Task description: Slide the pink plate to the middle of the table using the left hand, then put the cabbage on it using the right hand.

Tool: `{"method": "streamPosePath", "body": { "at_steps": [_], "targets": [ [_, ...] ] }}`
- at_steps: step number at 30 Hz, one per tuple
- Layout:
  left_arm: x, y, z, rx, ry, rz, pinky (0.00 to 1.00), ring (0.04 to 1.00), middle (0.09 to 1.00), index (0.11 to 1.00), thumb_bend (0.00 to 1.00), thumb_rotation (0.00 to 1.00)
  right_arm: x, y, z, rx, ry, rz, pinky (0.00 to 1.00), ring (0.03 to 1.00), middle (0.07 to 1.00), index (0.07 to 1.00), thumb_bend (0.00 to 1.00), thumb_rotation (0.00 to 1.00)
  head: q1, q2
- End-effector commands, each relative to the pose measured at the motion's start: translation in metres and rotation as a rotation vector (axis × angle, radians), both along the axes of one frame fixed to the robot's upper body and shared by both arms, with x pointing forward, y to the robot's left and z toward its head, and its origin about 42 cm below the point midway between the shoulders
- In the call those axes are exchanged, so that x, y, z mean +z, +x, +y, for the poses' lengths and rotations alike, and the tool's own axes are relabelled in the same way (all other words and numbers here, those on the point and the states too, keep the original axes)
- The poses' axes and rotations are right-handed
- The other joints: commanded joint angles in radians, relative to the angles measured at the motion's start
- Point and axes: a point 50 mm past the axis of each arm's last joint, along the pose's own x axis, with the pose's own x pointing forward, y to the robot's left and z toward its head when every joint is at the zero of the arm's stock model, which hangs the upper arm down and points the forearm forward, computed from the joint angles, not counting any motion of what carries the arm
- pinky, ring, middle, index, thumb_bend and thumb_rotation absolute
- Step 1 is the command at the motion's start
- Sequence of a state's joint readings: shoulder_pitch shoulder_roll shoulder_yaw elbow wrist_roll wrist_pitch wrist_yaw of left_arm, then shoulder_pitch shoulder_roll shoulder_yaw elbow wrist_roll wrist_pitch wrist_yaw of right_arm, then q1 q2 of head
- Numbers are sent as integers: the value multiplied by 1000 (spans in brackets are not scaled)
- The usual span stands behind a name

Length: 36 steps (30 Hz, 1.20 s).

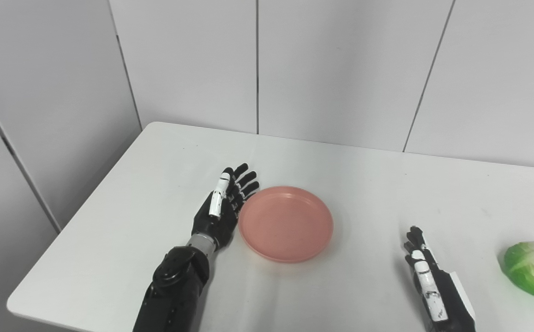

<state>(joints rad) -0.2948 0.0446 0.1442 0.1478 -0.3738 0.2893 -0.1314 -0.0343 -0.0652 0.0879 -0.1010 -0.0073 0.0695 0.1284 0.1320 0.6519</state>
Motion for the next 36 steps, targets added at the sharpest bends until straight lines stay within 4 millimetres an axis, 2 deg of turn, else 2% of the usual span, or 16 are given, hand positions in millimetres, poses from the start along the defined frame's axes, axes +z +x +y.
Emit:
{"method": "streamPosePath", "body": {
  "at_steps": [1, 10, 15, 20, 28, 36],
  "targets": [
    [2, -1, -9, -21, -16, 18, 951, 940, 945, 940, 340, 1000, 6, 4, 7, 7, 22, -43, 1000, 989, 998, 1000, 257, 1000, -8, 2],
    [-1, -12, -27, -68, -79, 29, 972, 950, 949, 947, 336, 1000, 8, 3, 13, 10, 22, -43, 1000, 986, 998, 1000, 269, 1000, -88, 23],
    [-2, -19, -30, -86, -92, 32, 951, 944, 944, 940, 330, 1000, 9, 3, 14, 2, 8, -42, 1000, 988, 999, 1000, 299, 1000, -123, 32],
    [-5, -23, -32, -113, -144, 44, 982, 964, 956, 950, 323, 1000, 7, 5, 11, -7, 7, -40, 1000, 990, 1000, 1000, 302, 1000, -166, 33],
    [-12, -24, -33, -118, -148, 61, 958, 953, 952, 950, 329, 1000, 4, 7, 5, -20, -2, -32, 1000, 991, 1000, 1000, 308, 1000, -209, 34],
    [-25, -24, -29, -119, -128, 75, 949, 934, 937, 931, 342, 1000, 7, 13, 0, -16, 1, -34, 1000, 995, 1000, 1000, 335, 1000, -309, 14]
  ]
}}
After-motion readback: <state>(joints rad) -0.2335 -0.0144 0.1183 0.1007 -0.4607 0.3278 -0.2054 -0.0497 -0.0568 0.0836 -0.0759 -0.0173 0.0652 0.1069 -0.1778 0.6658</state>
